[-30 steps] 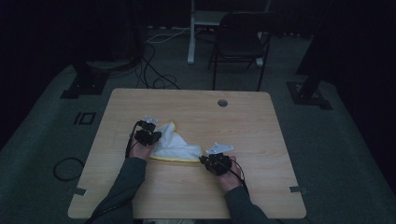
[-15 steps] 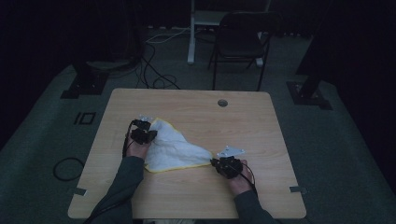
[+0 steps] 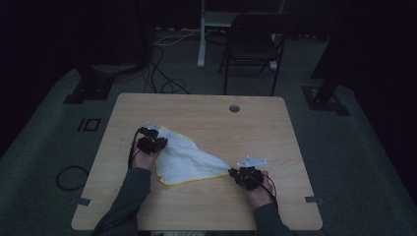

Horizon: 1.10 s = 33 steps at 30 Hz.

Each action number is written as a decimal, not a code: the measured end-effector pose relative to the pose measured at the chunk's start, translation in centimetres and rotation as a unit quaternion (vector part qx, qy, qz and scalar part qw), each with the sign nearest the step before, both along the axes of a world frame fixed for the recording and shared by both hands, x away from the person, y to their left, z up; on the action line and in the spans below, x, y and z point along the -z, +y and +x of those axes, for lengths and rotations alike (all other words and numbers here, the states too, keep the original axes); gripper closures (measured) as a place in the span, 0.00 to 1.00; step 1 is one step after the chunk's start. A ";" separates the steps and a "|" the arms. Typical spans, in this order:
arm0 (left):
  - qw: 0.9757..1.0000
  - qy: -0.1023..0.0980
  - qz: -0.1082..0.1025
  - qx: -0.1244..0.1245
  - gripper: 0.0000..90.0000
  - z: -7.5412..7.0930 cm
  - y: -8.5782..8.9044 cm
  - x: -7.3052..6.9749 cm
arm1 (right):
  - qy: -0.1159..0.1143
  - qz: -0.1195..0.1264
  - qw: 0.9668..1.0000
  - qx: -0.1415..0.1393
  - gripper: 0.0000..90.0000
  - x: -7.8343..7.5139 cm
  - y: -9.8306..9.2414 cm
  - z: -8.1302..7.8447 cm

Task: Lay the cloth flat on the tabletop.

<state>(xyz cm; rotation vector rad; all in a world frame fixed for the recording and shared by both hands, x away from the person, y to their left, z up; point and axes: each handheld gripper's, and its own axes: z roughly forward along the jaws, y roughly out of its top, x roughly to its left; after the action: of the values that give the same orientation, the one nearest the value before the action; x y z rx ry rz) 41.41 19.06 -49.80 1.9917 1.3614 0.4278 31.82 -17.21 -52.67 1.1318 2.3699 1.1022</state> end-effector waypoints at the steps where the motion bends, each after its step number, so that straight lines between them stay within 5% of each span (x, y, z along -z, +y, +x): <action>1: 1.000 -0.004 -0.006 0.004 0.86 -0.6 0.0 -0.2 | -0.001 0.000 1.000 -0.001 0.97 0.0 0.0 0.0; 7: 0.999 -0.019 0.001 0.038 0.84 -4.9 -0.9 0.8 | -0.005 -0.003 1.000 -0.007 0.86 -0.3 0.1 0.1; 12: 0.999 -0.003 0.017 0.051 0.86 -7.4 -0.8 2.6 | -0.013 0.003 1.000 -0.008 0.78 -0.7 0.2 0.4; 18: 0.996 0.011 0.053 0.072 0.90 -9.8 -0.9 3.1 | -0.030 0.012 0.999 -0.010 0.76 -1.6 0.6 0.7; 28: 0.998 0.017 0.060 0.030 0.91 -10.1 1.5 3.0 | -0.048 0.017 0.999 -0.006 0.78 -2.6 2.0 2.1; 33: 0.999 0.020 0.040 -0.010 0.91 -9.5 3.2 3.1 | -0.039 0.010 0.999 -0.011 0.92 -2.1 3.7 3.7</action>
<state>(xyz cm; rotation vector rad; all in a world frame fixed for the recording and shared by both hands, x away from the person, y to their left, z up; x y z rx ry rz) 31.91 22.29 -52.91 2.0627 1.4104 0.4596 35.52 -13.54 -50.53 1.0519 2.3212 1.1594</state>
